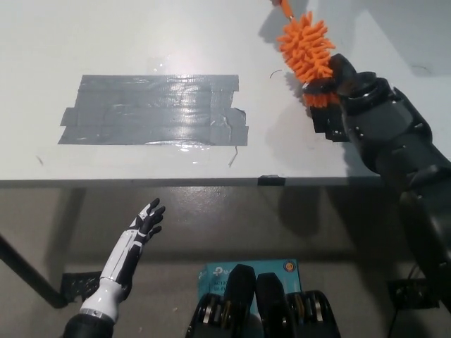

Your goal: A person hands an oraange duster to the robot and the robot grabs it with its right hand and places it on the black marked spot infron tof it on the desk

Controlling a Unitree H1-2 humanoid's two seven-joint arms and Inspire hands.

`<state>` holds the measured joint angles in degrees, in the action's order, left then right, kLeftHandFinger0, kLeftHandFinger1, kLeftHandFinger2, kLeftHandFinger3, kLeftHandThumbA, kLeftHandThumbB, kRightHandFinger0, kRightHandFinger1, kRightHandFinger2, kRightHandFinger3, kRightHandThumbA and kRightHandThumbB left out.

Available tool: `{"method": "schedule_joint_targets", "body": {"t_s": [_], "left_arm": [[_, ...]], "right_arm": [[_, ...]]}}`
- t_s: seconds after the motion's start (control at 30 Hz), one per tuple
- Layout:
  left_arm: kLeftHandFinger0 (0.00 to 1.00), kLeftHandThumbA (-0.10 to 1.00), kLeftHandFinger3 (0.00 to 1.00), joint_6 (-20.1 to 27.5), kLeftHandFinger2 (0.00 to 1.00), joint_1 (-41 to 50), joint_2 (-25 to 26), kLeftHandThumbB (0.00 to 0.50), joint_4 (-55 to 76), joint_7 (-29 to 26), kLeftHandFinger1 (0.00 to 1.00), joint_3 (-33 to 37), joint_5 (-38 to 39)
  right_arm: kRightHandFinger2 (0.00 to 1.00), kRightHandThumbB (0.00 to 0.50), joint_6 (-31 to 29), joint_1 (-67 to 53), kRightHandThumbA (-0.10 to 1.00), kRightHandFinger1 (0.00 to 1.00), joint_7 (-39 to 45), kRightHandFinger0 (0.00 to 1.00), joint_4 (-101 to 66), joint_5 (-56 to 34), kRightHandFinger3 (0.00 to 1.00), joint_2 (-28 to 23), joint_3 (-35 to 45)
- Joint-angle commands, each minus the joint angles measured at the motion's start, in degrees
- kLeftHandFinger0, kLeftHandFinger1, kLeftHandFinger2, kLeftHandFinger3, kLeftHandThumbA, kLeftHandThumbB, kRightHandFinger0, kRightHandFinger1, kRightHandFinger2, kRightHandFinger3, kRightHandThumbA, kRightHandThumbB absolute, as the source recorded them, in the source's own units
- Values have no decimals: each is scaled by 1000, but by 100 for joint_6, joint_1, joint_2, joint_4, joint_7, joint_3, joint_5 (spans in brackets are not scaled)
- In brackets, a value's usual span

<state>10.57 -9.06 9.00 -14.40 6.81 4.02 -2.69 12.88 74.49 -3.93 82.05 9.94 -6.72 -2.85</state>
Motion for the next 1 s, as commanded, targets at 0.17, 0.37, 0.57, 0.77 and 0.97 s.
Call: {"method": "schedule_joint_targets", "body": {"t_s": [0.17,0.37,0.57,0.77,0.97], "left_arm": [[1000,1000,1000,68,1000,-136,113,153,66,147,1000,29,-24],[1000,1000,1000,129,1000,-145,154,167,-3,143,1000,36,-74],[1000,1000,1000,179,1000,-90,158,171,-42,118,1000,62,-150],[1000,1000,1000,167,1000,-124,145,171,-62,121,1000,38,-102],[1000,1000,1000,164,1000,-153,138,166,-69,111,1000,37,-101]], "right_arm": [[923,177,-933,122,-100,606,351,53,-603,-420,790,-735,280],[949,137,-847,-657,-100,649,724,103,-2592,-131,893,-1203,8],[944,141,-416,-1329,-100,640,979,159,-3718,-97,912,-1443,-109],[1000,136,-108,-1753,-100,675,1115,195,-4252,13,969,-1558,-286],[988,149,-49,-2041,-100,658,1213,189,-4369,134,975,-1532,-520]]}}
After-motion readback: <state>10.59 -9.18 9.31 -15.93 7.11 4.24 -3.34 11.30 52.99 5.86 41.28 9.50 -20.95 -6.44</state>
